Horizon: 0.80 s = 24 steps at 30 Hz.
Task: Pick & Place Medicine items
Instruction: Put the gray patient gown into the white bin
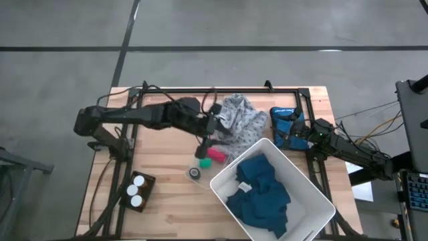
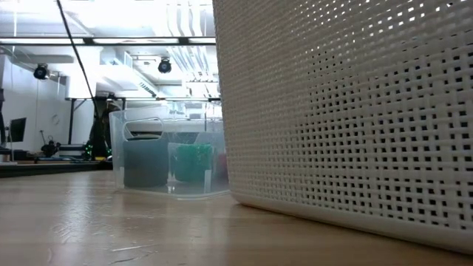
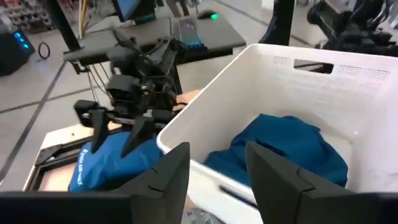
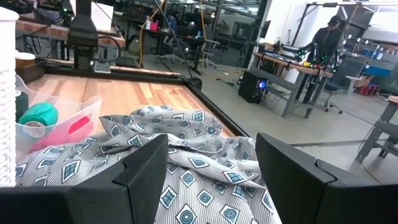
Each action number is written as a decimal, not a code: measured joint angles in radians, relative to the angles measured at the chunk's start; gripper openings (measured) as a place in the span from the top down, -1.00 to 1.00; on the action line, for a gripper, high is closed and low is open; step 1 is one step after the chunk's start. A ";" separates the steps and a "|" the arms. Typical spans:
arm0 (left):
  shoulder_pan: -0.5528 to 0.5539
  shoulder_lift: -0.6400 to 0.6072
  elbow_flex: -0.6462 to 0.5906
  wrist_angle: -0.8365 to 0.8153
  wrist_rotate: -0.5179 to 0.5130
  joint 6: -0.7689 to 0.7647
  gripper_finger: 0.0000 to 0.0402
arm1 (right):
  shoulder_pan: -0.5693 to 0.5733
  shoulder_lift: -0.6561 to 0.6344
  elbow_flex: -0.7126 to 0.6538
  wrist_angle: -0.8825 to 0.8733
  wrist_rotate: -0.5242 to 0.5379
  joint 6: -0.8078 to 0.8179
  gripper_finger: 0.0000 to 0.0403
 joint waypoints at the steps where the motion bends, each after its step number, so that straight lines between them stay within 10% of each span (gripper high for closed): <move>1: 0.016 -0.022 -0.038 0.025 0.022 0.000 0.22 | 0.000 0.000 0.000 0.000 0.000 -0.001 -0.19; 24: 0.104 -0.837 -1.039 0.599 0.043 0.007 0.41 | 0.000 0.000 0.000 0.000 0.000 0.000 -0.19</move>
